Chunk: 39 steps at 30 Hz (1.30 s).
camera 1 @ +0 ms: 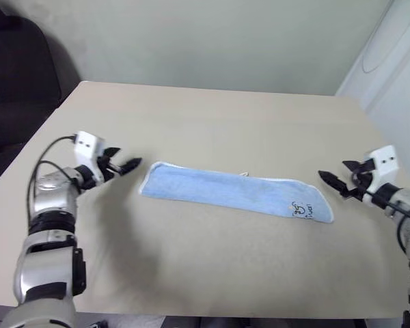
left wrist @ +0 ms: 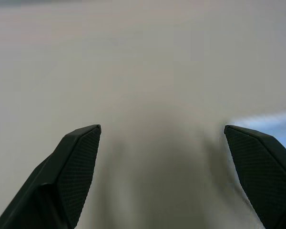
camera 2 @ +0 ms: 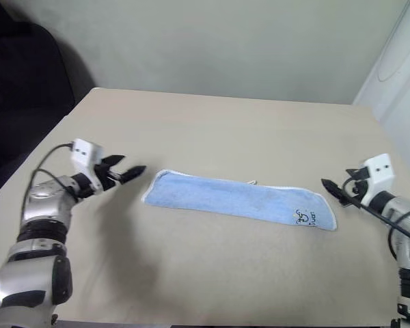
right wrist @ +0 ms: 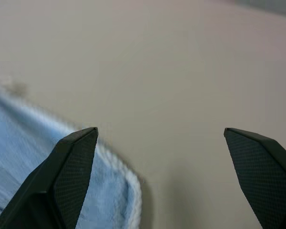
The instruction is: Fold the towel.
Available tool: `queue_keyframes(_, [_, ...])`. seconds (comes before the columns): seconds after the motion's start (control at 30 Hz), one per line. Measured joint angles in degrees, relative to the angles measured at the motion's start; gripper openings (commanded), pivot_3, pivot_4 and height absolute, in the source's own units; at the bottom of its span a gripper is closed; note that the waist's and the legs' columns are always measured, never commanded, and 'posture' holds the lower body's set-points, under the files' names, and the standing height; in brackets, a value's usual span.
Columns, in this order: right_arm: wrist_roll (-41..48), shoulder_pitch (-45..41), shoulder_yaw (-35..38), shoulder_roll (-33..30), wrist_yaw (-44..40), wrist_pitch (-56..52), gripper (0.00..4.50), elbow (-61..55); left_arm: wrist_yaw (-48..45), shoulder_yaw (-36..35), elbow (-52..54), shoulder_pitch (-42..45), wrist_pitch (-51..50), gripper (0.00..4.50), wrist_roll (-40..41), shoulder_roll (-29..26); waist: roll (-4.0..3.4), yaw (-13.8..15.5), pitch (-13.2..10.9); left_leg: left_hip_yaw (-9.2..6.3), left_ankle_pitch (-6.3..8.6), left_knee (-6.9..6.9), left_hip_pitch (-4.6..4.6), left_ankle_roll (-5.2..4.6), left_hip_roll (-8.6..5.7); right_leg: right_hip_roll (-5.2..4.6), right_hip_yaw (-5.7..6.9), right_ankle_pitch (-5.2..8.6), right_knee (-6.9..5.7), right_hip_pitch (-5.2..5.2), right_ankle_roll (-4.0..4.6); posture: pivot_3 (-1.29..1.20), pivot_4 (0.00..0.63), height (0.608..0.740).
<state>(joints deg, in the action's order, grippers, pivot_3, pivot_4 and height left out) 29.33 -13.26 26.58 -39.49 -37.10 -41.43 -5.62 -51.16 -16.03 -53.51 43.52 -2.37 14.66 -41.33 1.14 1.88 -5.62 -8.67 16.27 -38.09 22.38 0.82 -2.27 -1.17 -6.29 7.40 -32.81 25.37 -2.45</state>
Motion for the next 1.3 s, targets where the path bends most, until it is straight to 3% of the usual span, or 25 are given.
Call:
queue_keyframes(0.27, [26.0, 11.6, 18.8, 11.3, 14.6, -28.1, 4.47, -11.8, -3.1, -0.9, 26.4, -14.1, -7.5, 4.5, 7.4, 2.4, 0.06, 0.3, 0.0, -0.09, 0.37, -0.03, -0.13, 0.36, -0.23, -0.03, -0.1, 0.78, -0.07, -0.23, -0.22, 0.0, 0.15, 0.74])
queue_keyframes(0.5, [48.2, 18.4, 26.4, 14.6, 29.3, -32.6, 4.47, -13.0, -3.5, 3.0, 39.5, -18.7, -12.5, 4.5, 8.9, 5.2, 0.09, 0.2, -0.1, -0.15, 0.52, 0.0, -0.15, 0.51, -0.08, 0.01, -0.12, 1.13, -0.14, -0.18, -0.5, 0.0, 0.15, 0.74])
queue_keyframes(0.67, [59.7, 25.6, 24.7, 13.6, 40.1, -29.3, 4.47, -13.3, -3.2, 4.4, 42.5, -20.0, -15.3, 4.5, 10.3, 7.8, 0.34, 0.4, 0.2, -0.31, 0.67, 0.17, -0.11, 0.61, 0.0, 0.03, -0.07, 1.2, -0.18, -0.16, -0.6, 0.0, 0.15, 0.74])
queue_keyframes(0.8, [64.5, 27.6, 18.5, 13.4, 45.9, -25.2, 4.47, -14.4, -2.4, 5.4, 44.3, -20.2, -16.5, 4.5, 10.7, 9.2, 0.56, 0.5, 0.3, -0.35, 0.79, 0.14, -0.1, 0.6, -0.01, 0.03, -0.05, 1.28, -0.17, -0.19, -0.7, 0.0, 0.15, 0.74])
queue_keyframes(1.03, [67.5, 27.1, 9.2, 15.1, 53.9, -16.4, 4.47, -13.6, -1.2, 5.8, 46.2, -20.7, -17.5, 4.5, 11.2, 10.6, 0.7, 0.5, 0.4, -0.36, 0.84, 0.13, -0.1, 0.62, 0.01, 0.02, -0.05, 1.28, -0.17, -0.2, -0.69, 0.0, 0.15, 0.74])
queue_keyframes(1.3, [67.4, 23.3, 3.9, 17.1, 55.4, -9.2, 4.47, -8.9, 0.4, 5.7, 48.7, -22.7, -18.2, 4.5, 11.5, 10.7, 1.3, -0.2, 0.6, -0.32, 0.96, 0.04, -0.16, 0.7, 0.05, 0.06, -0.06, 1.24, -0.07, -0.18, -0.62, 0.0, 0.15, 0.74])
